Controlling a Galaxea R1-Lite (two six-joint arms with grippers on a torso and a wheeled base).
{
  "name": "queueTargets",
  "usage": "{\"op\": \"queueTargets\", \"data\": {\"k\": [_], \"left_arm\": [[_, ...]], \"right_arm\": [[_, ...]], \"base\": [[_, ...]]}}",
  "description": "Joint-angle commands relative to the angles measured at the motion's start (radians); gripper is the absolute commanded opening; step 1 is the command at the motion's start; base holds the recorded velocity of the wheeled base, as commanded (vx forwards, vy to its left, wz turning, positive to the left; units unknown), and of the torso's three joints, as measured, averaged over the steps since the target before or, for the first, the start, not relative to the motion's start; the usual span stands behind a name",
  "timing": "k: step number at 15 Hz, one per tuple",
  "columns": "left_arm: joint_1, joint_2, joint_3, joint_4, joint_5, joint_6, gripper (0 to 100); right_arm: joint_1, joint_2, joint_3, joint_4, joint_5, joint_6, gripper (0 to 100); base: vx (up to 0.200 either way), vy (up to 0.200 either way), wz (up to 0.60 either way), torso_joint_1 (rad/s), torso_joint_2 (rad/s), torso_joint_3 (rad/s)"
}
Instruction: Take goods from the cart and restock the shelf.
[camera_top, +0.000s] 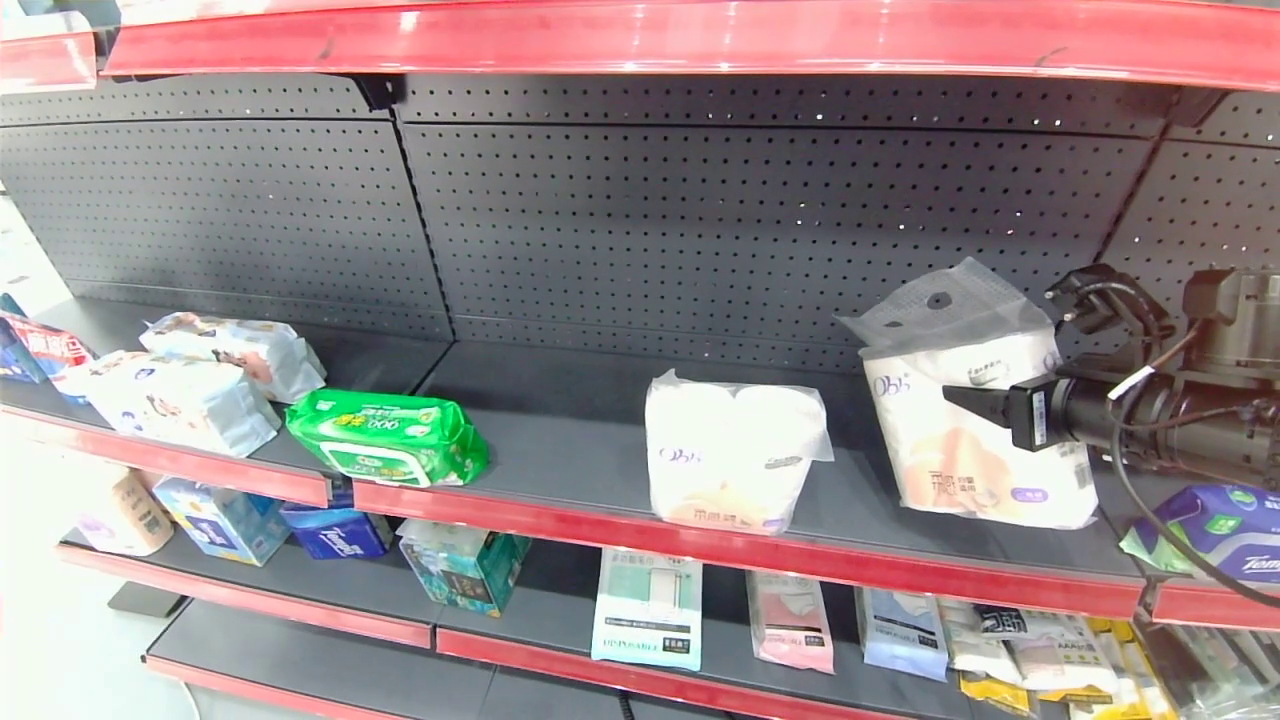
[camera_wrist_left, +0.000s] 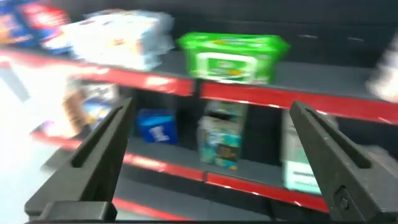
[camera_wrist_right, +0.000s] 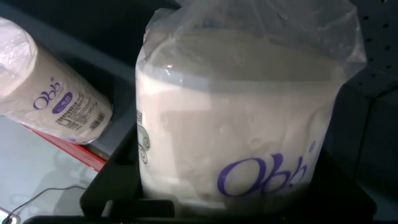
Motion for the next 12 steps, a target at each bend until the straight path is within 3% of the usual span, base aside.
{"op": "queueTargets", "data": {"k": [1, 3, 5, 8, 9, 10, 12], "left_arm": [[0.0, 0.0, 0.003, -0.009, 0.024, -0.026, 100], [-0.026, 0.021, 0.001, -0.009, -0.001, -0.028, 100], [-0.109, 0.0, 0.001, -0.008, -0.099, -0.025, 100], [-0.103, 0.0, 0.001, -0.008, -0.021, -0.029, 100], [-0.107, 0.0, 0.003, -0.008, 0.031, -0.02, 100], [-0.107, 0.0, 0.003, -0.004, 0.039, -0.003, 100], [-0.109, 0.0, 0.001, 0.049, 0.056, 0.0, 100]], "right_arm": [[0.0, -0.001, 0.002, 0.001, 0.0, -0.001, 0], [-0.001, -0.003, 0.002, 0.001, 0.002, -0.001, 0], [0.0, -0.003, 0.0, 0.0, 0.0, -0.001, 0], [0.002, -0.001, 0.002, 0.001, 0.0, -0.001, 0], [0.002, -0.003, 0.0, 0.0, 0.0, -0.001, 0], [0.002, -0.003, 0.0, 0.0, 0.0, -0.001, 0], [0.0, -0.003, 0.0, 0.0, 0.0, -0.001, 0]], "base": [[0.0, 0.0, 0.0, 0.0, 0.0, 0.0], [0.0, 0.0, 0.0, 0.0, 0.0, 0.0], [0.0, 0.0, 0.0, 0.0, 0.0, 0.0], [0.0, 0.0, 0.0, 0.0, 0.0, 0.0], [0.0, 0.0, 0.0, 0.0, 0.0, 0.0], [0.0, 0.0, 0.0, 0.0, 0.0, 0.0], [0.0, 0.0, 0.0, 0.0, 0.0, 0.0]]}}
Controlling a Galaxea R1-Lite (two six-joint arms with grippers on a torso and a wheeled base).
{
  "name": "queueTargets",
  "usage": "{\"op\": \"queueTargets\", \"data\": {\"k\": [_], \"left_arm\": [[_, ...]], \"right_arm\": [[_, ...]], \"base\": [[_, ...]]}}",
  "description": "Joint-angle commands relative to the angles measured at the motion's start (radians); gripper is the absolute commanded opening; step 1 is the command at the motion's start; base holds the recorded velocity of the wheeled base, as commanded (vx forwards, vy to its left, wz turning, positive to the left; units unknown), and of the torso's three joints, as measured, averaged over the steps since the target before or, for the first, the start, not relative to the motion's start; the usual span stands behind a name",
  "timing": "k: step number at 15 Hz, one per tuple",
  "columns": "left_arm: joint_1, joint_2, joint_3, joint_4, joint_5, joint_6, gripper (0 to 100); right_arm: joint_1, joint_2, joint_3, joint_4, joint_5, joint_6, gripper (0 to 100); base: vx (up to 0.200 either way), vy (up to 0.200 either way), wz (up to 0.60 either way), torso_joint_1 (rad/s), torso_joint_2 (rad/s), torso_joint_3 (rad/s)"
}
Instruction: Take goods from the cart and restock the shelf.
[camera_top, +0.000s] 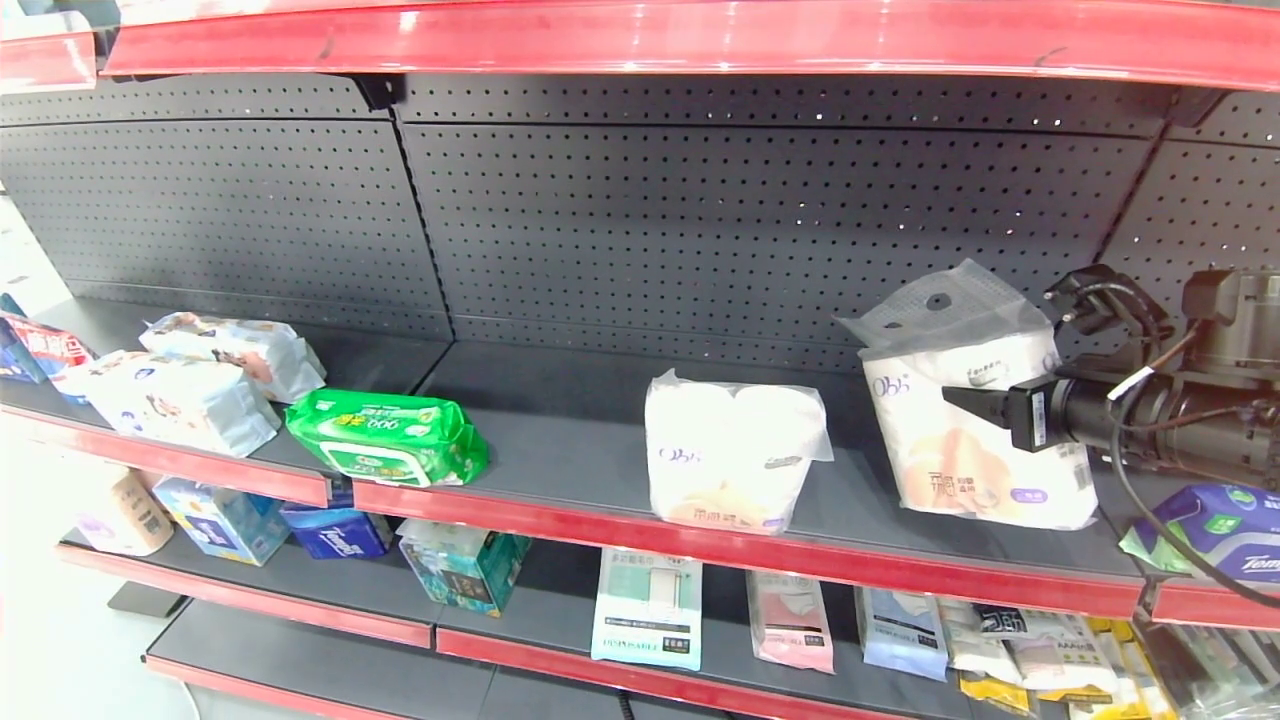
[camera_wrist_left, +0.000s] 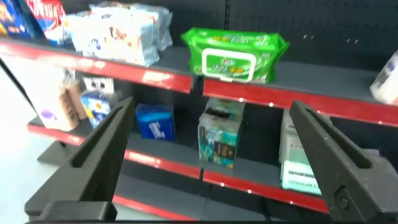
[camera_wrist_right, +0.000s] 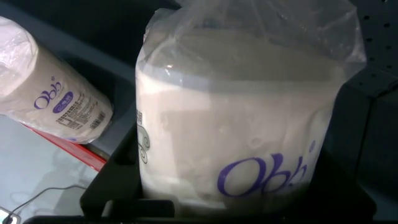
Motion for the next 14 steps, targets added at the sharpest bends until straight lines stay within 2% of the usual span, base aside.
{"op": "queueTargets", "data": {"k": [1, 7, 10, 14], "left_arm": [[-0.004, 0.0, -0.004, 0.017, 0.006, -0.002, 100], [-0.006, 0.0, -0.001, 0.012, 0.006, 0.0, 100], [-0.006, 0.0, -0.001, 0.012, 0.006, 0.0, 100], [-0.006, 0.0, -0.001, 0.012, 0.006, 0.0, 100]], "right_arm": [[-0.001, -0.005, 0.001, 0.001, 0.0, -0.001, 0], [-0.004, 0.015, -0.005, -0.004, 0.0, -0.001, 0], [-0.001, 0.057, -0.01, -0.05, 0.006, 0.001, 0], [0.005, 0.124, -0.068, -0.078, 0.112, 0.001, 0]], "base": [[0.0, 0.0, 0.0, 0.0, 0.0, 0.0], [0.0, 0.0, 0.0, 0.0, 0.0, 0.0], [0.0, 0.0, 0.0, 0.0, 0.0, 0.0], [0.0, 0.0, 0.0, 0.0, 0.0, 0.0]]}}
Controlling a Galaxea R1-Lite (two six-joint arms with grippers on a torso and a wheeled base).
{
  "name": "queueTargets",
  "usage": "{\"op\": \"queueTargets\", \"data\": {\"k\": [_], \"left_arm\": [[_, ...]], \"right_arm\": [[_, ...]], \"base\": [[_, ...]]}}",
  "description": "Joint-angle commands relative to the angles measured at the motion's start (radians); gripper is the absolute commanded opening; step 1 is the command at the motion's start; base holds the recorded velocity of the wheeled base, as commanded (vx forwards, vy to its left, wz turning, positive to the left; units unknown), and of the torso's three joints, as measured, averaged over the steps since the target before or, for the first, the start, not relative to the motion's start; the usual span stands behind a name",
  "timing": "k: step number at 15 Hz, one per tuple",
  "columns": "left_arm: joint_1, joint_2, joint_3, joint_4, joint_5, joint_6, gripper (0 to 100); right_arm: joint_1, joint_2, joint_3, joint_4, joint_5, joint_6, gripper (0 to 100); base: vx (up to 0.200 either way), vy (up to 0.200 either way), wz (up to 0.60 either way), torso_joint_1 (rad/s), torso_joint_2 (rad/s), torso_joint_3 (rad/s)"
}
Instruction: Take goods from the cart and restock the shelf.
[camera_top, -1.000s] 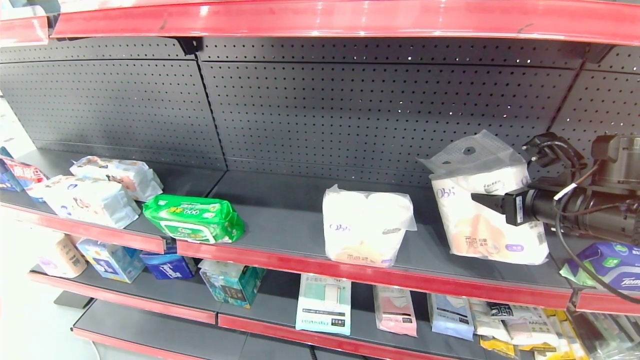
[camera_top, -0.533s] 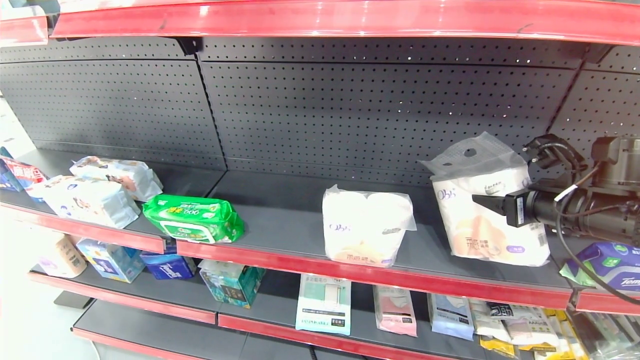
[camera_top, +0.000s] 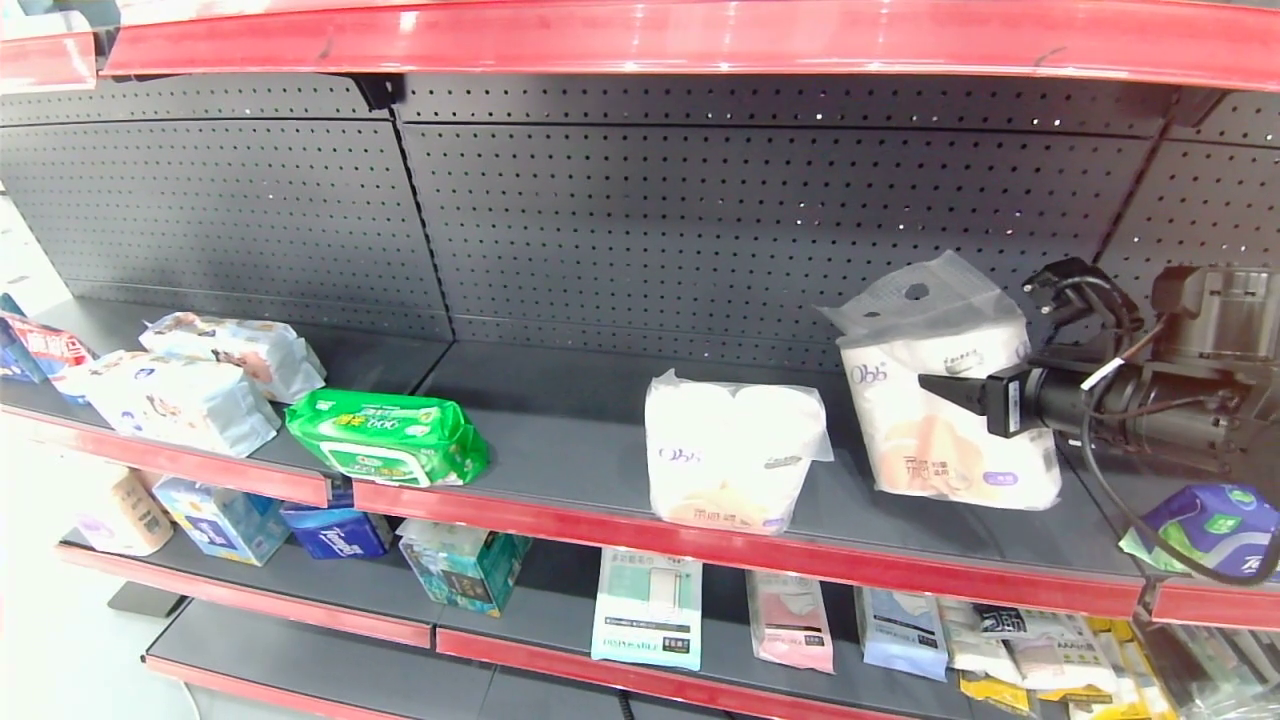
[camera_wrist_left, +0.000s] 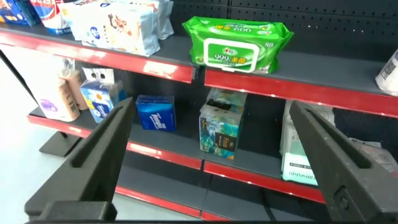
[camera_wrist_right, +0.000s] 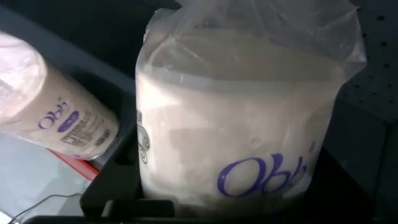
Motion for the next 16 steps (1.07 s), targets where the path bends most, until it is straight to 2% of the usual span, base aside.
{"op": "queueTargets", "data": {"k": [1, 5, 9, 16], "left_arm": [[0.001, 0.0, 0.0, 0.0, 0.0, 0.0, 100], [0.001, 0.0, 0.0, 0.0, 0.0, 0.0, 100], [0.001, 0.0, 0.0, 0.0, 0.0, 0.0, 100], [0.001, 0.0, 0.0, 0.0, 0.0, 0.0, 100]], "right_arm": [[0.001, 0.064, -0.047, -0.003, 0.048, 0.001, 0], [0.004, 0.257, -0.27, -0.081, 0.213, 0.009, 0], [0.034, 0.349, -0.386, -0.092, 0.313, 0.015, 0], [0.069, 0.546, -0.462, -0.285, 0.451, 0.012, 0]], "base": [[0.0, 0.0, 0.0, 0.0, 0.0, 0.0], [0.0, 0.0, 0.0, 0.0, 0.0, 0.0], [0.0, 0.0, 0.0, 0.0, 0.0, 0.0], [0.0, 0.0, 0.0, 0.0, 0.0, 0.0]]}}
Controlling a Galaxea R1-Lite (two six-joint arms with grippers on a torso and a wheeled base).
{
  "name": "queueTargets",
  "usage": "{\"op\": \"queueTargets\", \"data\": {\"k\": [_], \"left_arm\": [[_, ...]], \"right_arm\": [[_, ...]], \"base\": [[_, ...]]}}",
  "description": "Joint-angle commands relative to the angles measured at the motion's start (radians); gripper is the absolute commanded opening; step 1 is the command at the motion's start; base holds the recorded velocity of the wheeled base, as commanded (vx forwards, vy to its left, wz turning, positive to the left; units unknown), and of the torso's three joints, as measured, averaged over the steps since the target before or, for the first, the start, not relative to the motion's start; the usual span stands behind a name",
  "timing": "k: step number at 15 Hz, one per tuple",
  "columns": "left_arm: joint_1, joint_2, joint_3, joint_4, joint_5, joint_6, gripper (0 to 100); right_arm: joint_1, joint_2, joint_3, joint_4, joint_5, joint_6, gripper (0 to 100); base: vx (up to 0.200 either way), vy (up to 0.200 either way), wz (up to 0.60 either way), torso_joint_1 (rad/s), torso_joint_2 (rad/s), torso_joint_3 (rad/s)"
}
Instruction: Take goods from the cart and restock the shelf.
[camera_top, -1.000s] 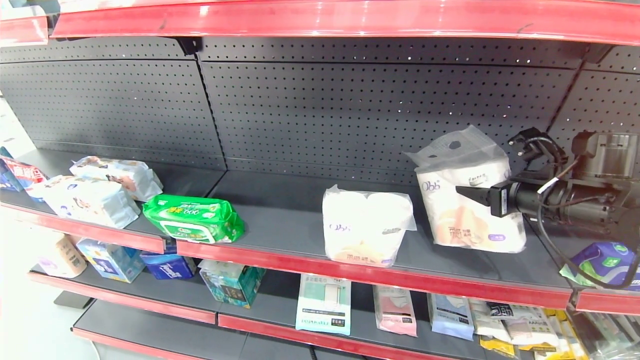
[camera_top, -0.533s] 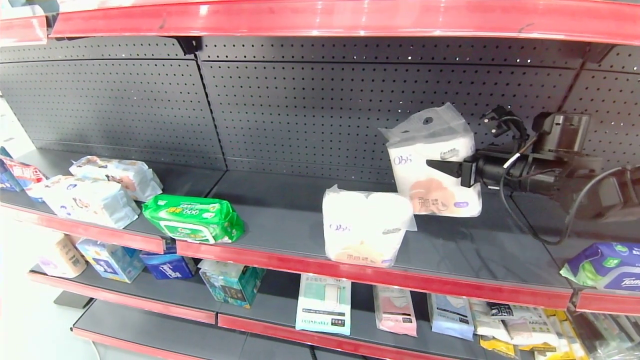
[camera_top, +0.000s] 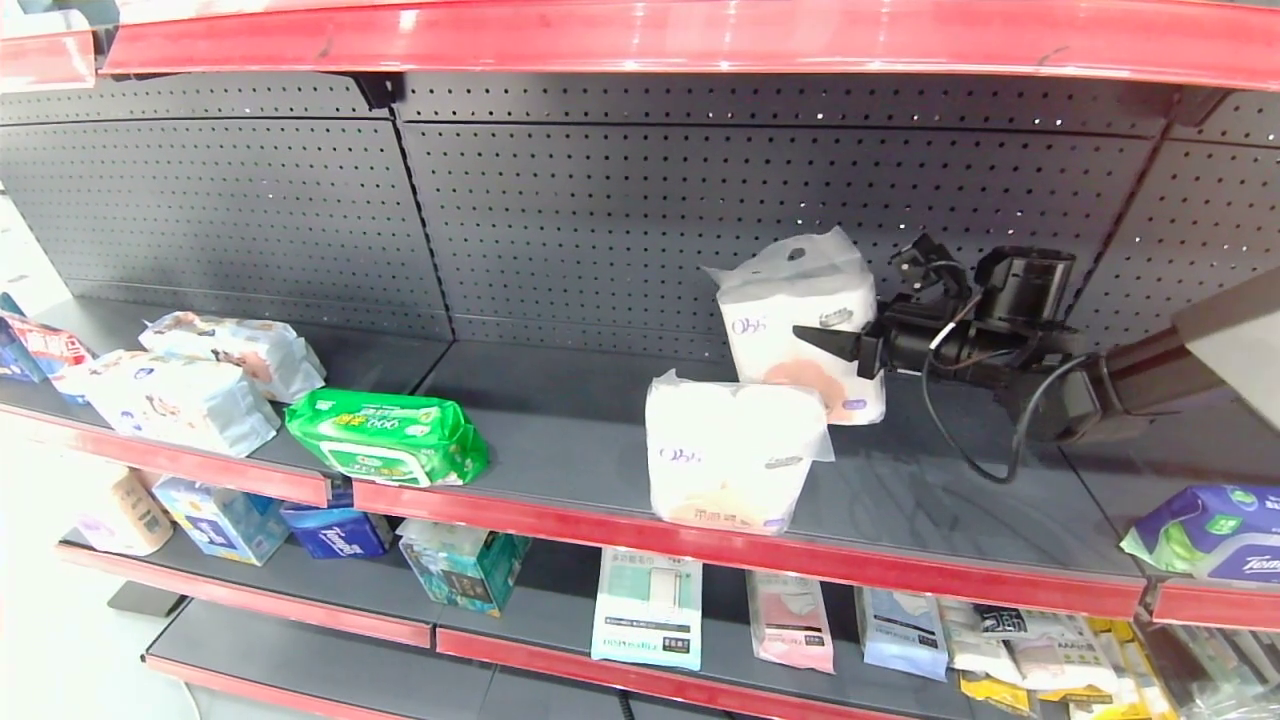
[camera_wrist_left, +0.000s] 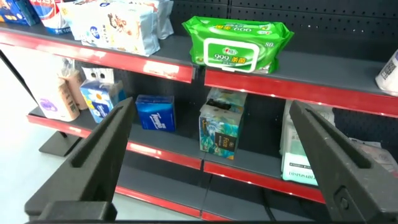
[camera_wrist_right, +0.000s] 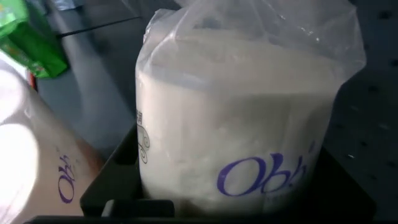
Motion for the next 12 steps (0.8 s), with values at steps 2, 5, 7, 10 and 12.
{"op": "queueTargets", "data": {"k": [2, 5, 7, 10, 12], "left_arm": [[0.001, 0.0, 0.0, 0.0, 0.0, 0.0, 100], [0.001, 0.0, 0.0, 0.0, 0.0, 0.0, 100], [0.001, 0.0, 0.0, 0.0, 0.0, 0.0, 100], [0.001, 0.0, 0.0, 0.0, 0.0, 0.0, 100], [0.001, 0.0, 0.0, 0.0, 0.0, 0.0, 100]], "right_arm": [[0.006, 0.097, -0.001, -0.027, 0.038, -0.029, 0], [-0.044, 0.102, 0.055, -0.022, 0.166, -0.111, 0], [-0.069, 0.102, 0.084, -0.021, 0.215, -0.162, 0], [-0.102, 0.106, 0.109, -0.01, 0.265, -0.234, 0], [-0.102, 0.12, 0.103, -0.012, 0.275, -0.236, 0]], "base": [[0.0, 0.0, 0.0, 0.0, 0.0, 0.0], [0.0, 0.0, 0.0, 0.0, 0.0, 0.0], [0.0, 0.0, 0.0, 0.0, 0.0, 0.0], [0.0, 0.0, 0.0, 0.0, 0.0, 0.0], [0.0, 0.0, 0.0, 0.0, 0.0, 0.0]]}}
